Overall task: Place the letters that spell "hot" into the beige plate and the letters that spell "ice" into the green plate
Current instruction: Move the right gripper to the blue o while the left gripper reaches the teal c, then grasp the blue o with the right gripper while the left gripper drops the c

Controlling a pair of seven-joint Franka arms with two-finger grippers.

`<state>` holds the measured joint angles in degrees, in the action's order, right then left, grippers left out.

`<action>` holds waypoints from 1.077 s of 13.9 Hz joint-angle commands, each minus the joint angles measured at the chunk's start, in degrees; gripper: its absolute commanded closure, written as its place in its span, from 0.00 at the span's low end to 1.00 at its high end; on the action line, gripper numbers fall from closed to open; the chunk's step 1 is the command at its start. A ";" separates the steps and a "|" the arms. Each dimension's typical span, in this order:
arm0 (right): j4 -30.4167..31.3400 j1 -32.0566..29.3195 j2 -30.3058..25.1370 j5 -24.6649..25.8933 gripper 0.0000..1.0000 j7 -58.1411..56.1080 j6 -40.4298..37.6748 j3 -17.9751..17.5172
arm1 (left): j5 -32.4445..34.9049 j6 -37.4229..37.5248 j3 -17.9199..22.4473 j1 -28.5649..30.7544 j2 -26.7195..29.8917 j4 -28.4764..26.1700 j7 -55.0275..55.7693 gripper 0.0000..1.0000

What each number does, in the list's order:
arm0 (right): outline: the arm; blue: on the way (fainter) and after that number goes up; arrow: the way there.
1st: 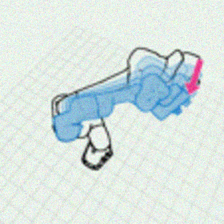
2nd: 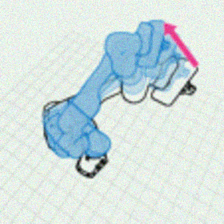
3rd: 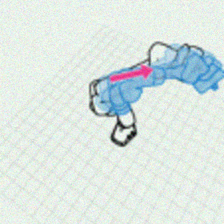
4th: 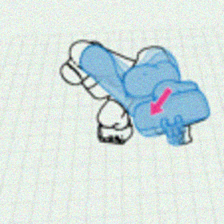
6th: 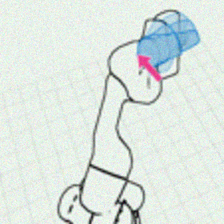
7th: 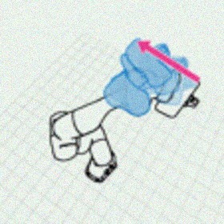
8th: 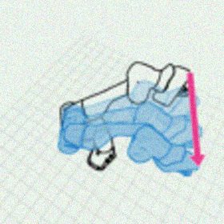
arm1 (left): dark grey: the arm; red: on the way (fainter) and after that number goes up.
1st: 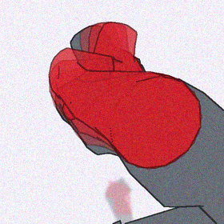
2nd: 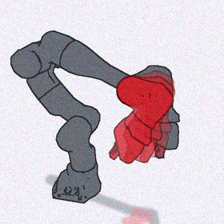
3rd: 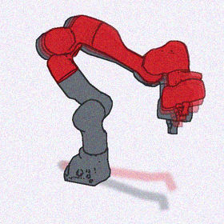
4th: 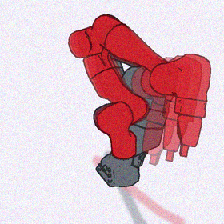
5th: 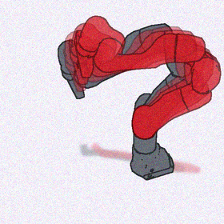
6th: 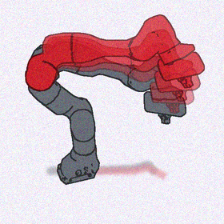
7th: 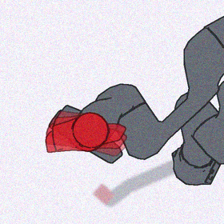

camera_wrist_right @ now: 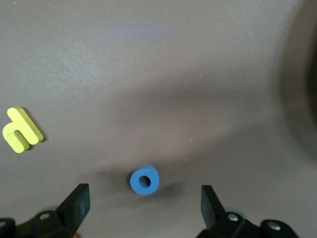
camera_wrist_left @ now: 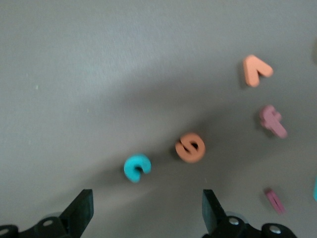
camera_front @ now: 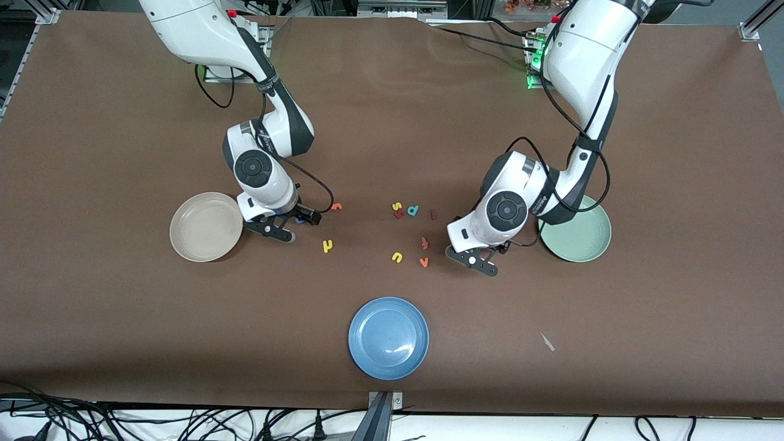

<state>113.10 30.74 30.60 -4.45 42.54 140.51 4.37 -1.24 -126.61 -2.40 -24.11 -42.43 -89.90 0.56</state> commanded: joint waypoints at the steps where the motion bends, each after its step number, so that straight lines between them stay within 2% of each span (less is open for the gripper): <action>1: 0.19 -0.24 0.69 -1.62 0.04 -0.61 0.81 -0.33 | 0.27 -2.68 0.29 -0.06 -2.12 0.51 -1.18 0.13; 3: 0.72 -0.33 0.69 -1.62 0.07 -0.70 0.99 -0.33 | 3.16 -2.68 0.29 0.03 -2.22 0.60 -1.18 0.26; 4: 1.33 -0.33 0.69 -1.62 0.08 -0.79 2.21 -0.33 | 4.22 -2.68 0.29 0.12 -2.22 0.60 -1.18 0.29; 5: 2.12 -0.42 0.69 -1.62 0.09 -0.79 3.35 -0.33 | 4.23 -2.68 0.29 0.21 -2.22 0.60 -1.18 0.39; 6: 2.39 -0.42 0.69 -1.62 0.11 -0.79 3.88 -0.33 | 4.23 -2.68 0.29 0.12 -2.30 0.60 -1.09 0.40; 7: 2.65 -0.42 0.69 -1.62 0.15 -0.87 3.89 -0.33 | 4.23 -2.77 0.29 0.12 -2.39 0.60 -1.09 0.47; 9: 2.65 -0.42 0.69 -1.62 0.28 -1.75 3.89 -0.33 | 4.32 -2.68 0.29 0.21 -2.39 0.51 -1.09 0.64; 10: 2.74 -0.42 0.69 -1.62 0.35 -1.84 3.89 -0.33 | 4.32 -2.68 0.29 0.12 -2.39 0.51 -1.09 0.76; 12: 2.65 -0.51 0.69 -1.71 0.44 -2.19 3.80 -0.41 | 4.23 -2.51 0.29 0.12 -2.22 0.51 -1.09 0.96; 14: 2.65 -0.51 0.60 -1.71 0.52 -2.28 3.80 -0.42 | 4.32 -1.28 0.47 0.21 -1.26 0.60 -0.65 0.96; 15: 2.57 -0.51 0.60 -1.71 0.55 -2.28 3.80 -0.42 | 4.32 1.69 0.47 0.56 0.67 0.69 -0.65 0.95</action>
<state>114.79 30.73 31.49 -5.16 41.73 143.75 4.23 1.68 -128.83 -2.17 -24.02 -44.61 -89.46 0.34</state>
